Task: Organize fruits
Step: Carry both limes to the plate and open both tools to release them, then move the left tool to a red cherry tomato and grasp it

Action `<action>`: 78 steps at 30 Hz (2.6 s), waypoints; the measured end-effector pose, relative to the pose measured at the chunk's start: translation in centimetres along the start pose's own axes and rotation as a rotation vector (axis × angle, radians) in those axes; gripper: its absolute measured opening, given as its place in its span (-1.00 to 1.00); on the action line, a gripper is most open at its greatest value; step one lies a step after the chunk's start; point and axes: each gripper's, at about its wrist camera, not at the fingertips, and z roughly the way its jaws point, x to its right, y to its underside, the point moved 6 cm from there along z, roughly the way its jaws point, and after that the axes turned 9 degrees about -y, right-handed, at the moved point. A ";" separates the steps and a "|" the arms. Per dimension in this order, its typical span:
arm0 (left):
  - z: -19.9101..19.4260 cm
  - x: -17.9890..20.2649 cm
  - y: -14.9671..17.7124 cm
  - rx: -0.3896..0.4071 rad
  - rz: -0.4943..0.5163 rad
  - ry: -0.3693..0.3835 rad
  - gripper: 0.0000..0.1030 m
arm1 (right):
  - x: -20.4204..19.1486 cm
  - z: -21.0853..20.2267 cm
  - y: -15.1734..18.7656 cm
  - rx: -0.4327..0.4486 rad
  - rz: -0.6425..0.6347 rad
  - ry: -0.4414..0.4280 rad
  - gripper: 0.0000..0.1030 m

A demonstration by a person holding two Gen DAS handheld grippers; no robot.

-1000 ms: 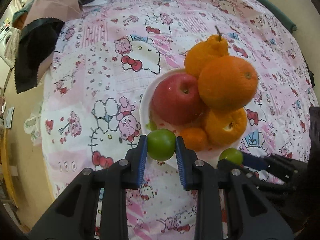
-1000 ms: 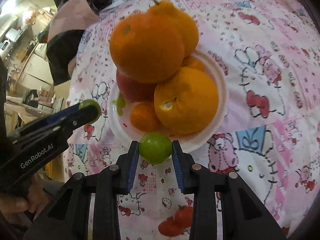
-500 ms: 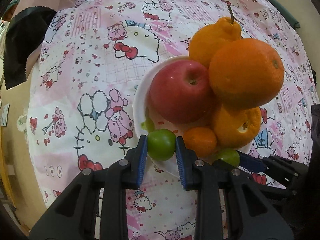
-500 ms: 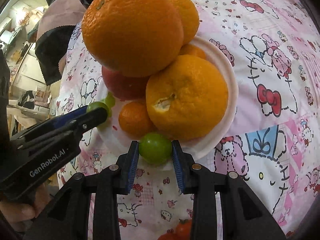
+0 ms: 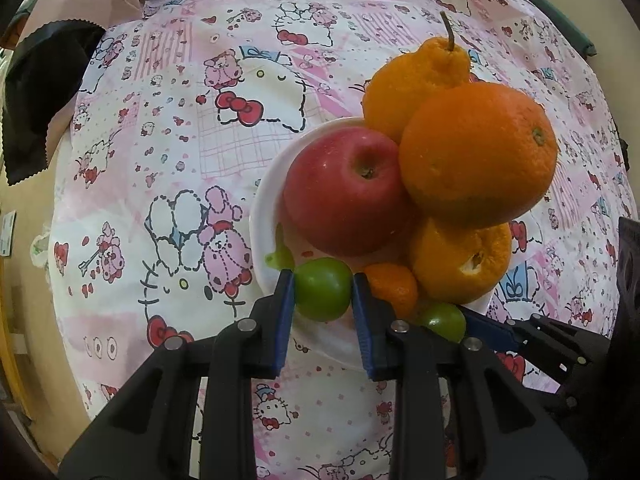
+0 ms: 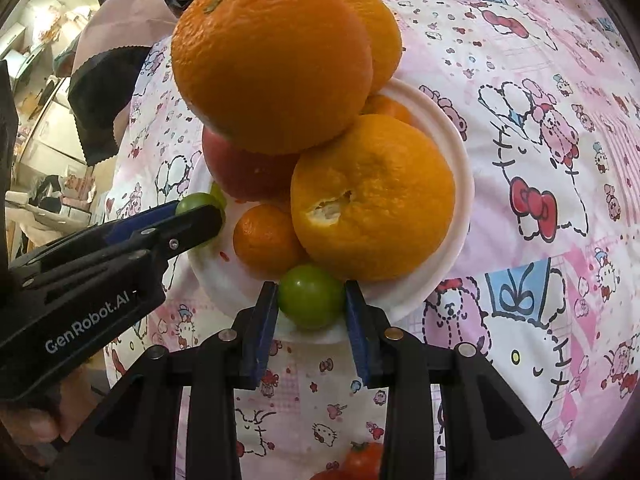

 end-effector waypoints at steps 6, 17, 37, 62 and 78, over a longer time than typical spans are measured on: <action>0.4 -0.2 0.3 -0.028 -0.016 0.009 -0.50 | 0.0 -0.1 0.1 0.006 -0.004 0.005 -0.30; -1.6 -0.2 -0.5 0.040 -0.016 -0.014 0.38 | -0.7 -0.2 0.3 0.010 -0.040 0.016 0.11; -4.9 -1.7 -0.1 0.098 -0.076 -0.023 0.42 | -0.1 -4.2 0.4 0.063 0.022 -0.004 0.69; -10.3 -2.8 7.9 0.151 -0.044 -0.102 0.42 | 6.4 -16.6 5.0 0.195 0.247 -0.049 0.70; -7.8 8.4 15.3 0.093 0.315 -0.071 0.42 | 8.5 -17.6 6.1 0.214 0.352 -0.075 0.70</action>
